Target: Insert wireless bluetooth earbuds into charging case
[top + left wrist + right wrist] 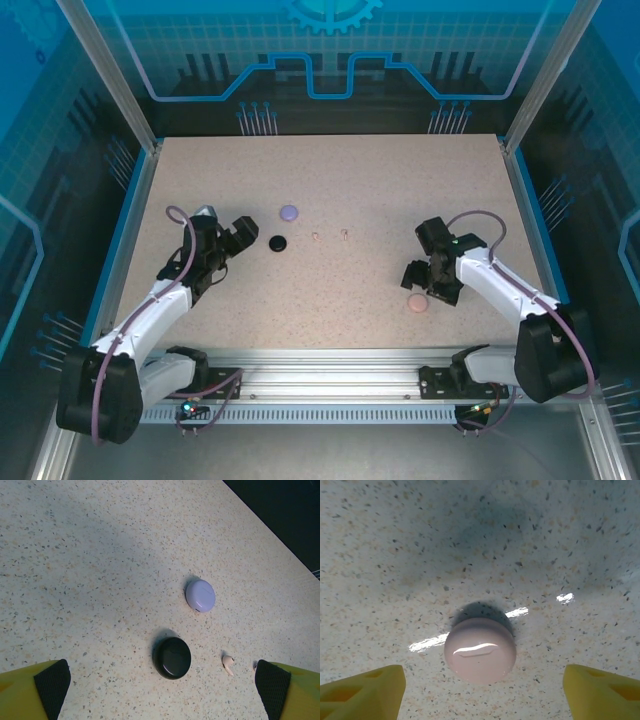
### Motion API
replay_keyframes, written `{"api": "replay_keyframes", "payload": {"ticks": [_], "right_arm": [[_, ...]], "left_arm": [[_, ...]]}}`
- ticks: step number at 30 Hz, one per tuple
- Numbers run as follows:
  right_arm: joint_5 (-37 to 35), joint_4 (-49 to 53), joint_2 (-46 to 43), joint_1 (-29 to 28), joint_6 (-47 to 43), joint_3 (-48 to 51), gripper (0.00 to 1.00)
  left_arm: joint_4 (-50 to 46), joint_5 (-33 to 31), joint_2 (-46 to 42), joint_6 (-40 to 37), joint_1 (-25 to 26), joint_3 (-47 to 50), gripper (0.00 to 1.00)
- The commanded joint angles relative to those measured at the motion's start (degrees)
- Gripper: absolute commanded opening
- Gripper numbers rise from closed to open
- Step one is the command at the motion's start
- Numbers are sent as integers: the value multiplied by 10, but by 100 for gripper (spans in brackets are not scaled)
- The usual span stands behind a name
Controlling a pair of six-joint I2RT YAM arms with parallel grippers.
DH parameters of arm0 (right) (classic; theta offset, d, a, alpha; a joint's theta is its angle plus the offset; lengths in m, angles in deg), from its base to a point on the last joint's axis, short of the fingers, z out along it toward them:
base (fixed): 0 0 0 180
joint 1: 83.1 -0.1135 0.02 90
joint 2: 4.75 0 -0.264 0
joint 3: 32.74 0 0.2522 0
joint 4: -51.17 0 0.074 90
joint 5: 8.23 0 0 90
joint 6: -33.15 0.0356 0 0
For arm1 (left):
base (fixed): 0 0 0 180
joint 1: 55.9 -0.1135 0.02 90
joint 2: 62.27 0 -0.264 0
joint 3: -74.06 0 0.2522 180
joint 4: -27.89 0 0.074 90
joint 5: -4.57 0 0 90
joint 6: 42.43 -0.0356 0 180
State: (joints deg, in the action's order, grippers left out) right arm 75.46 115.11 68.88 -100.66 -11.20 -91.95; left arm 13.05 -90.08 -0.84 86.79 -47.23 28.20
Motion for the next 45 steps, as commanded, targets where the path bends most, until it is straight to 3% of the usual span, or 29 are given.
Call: {"api": "replay_keyframes", "payload": {"ticks": [1, 6, 19, 45], "right_arm": [[11, -18, 2, 6, 15, 14, 83], [31, -47, 39, 3, -3, 18, 81], [6, -35, 129, -23, -40, -13, 77], [9, -39, 140, -37, -38, 7, 53]], "left_arm": [[-3, 11, -4, 18, -5, -19, 99], [1, 29, 4, 14, -5, -39, 99], [-19, 65, 8, 3, -5, -88, 99], [-7, 117, 48, 11, -5, -117, 99]]}}
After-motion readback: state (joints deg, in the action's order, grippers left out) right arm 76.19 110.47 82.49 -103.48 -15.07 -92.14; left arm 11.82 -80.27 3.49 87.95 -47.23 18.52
